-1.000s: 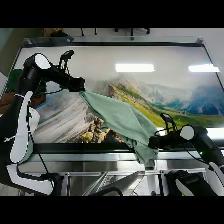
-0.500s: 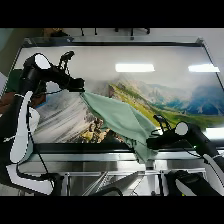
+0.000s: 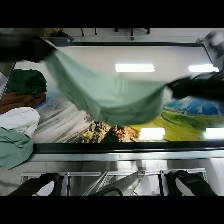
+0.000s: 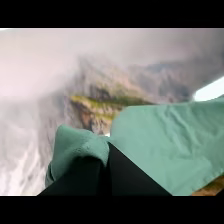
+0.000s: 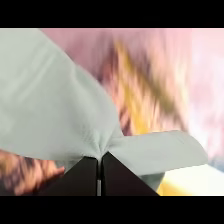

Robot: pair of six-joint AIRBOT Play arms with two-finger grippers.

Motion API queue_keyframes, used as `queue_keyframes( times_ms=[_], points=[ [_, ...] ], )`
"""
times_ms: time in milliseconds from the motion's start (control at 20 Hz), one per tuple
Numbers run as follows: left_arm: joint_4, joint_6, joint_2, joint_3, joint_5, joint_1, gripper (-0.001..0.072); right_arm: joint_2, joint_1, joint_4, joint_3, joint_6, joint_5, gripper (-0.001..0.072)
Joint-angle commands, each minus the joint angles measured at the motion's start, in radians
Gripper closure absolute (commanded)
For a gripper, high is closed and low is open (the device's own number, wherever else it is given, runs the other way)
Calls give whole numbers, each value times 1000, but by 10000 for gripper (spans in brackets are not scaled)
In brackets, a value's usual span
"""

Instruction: Fold the shirts.

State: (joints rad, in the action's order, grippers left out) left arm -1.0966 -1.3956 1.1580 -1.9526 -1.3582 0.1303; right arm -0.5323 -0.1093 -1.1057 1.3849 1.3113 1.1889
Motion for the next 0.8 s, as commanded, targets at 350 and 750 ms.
queue_keyframes(
  times_ms=[350,750],
  points=[
    [-193,-28,-430,196,230,-2,697,-33,8,-32,385,-112,-58,690],
    [-211,-16,8,505,463,-51,697,-581,8,-69,337,-137,-61,690]
  ],
)
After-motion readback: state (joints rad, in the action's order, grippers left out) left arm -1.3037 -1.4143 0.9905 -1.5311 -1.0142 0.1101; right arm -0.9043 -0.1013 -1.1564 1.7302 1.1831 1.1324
